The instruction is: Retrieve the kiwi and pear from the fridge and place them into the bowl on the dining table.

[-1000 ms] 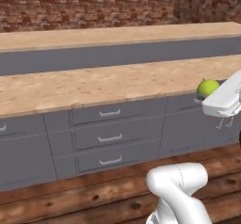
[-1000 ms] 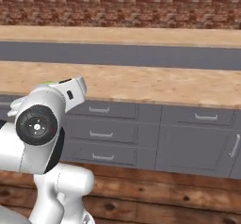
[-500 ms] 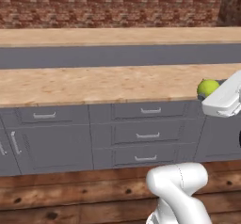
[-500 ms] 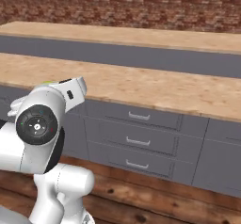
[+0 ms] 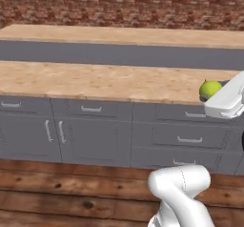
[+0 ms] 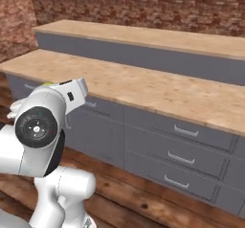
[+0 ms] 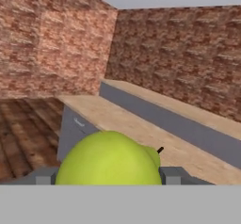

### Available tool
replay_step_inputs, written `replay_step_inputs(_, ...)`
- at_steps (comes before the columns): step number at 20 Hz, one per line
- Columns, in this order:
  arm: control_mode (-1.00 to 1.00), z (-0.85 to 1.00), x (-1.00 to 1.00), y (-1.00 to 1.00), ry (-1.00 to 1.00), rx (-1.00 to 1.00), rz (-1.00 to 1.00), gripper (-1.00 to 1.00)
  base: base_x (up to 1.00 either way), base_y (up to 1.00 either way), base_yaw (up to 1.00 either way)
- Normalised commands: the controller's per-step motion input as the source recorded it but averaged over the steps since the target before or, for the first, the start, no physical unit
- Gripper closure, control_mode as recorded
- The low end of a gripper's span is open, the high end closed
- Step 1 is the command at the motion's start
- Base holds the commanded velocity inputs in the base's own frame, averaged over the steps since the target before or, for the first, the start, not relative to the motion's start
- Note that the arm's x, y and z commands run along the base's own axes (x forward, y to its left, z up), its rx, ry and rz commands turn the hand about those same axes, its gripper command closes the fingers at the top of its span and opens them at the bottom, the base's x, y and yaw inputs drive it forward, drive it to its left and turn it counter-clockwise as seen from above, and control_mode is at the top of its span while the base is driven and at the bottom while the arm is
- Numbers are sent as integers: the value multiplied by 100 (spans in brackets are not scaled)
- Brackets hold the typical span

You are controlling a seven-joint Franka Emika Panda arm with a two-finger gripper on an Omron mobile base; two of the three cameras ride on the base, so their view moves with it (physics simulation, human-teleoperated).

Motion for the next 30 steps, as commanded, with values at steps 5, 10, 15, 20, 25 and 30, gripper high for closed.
replay_step_inputs(5, 100, 0, 0, 0, 0, 0, 0, 100, 17, 44, 37)
replay_step_inputs(10, 100, 0, 0, 0, 0, 0, 0, 100, 13, 41, 37)
replay_step_inputs(15, 100, 0, 0, 0, 0, 0, 0, 100, 16, 41, 39)
replay_step_inputs(20, 100, 0, 0, 0, 0, 0, 0, 100, 21, 38, 41)
replay_step_inputs(25, 100, 0, 0, 0, 0, 0, 0, 100, 22, 41, 42)
replay_step_inputs(30, 100, 0, 0, 0, 0, 0, 0, 100, 25, 38, 42)
